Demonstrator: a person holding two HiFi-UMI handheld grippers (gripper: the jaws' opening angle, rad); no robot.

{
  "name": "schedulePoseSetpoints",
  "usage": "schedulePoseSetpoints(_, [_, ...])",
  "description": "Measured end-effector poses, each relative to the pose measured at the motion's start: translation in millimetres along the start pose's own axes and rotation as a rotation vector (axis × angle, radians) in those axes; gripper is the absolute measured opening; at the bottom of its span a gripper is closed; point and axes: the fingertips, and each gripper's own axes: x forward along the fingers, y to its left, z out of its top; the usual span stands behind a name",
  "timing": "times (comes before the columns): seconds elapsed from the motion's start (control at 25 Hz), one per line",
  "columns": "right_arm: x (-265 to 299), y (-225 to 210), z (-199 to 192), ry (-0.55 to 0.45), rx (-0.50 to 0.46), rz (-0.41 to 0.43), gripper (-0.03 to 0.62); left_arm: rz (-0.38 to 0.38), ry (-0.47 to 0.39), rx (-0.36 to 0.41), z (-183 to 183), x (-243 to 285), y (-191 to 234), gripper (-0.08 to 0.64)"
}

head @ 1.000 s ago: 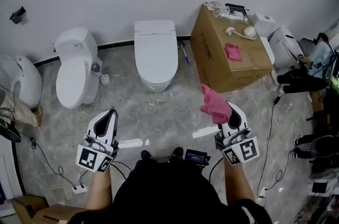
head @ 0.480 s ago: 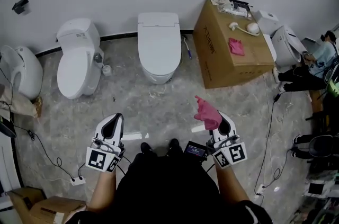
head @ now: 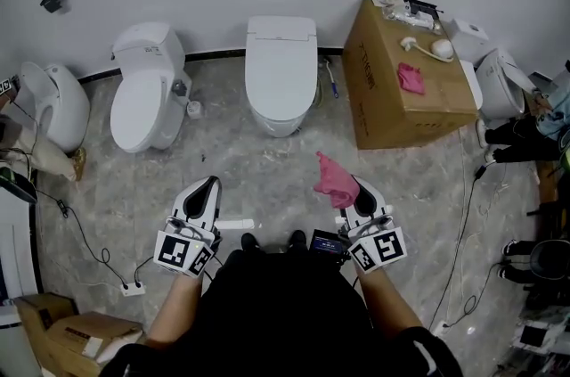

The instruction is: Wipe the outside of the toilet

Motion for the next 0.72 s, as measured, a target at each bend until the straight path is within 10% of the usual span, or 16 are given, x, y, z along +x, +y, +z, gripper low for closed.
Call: schedulePoseSetpoints(0.72, [-5.0, -12.7, 2.8, 0.009, -0.003, 0.023, 0.072, -0.087, 0.036, 0.021, -3.4, 19.2, -27.3, 0.017])
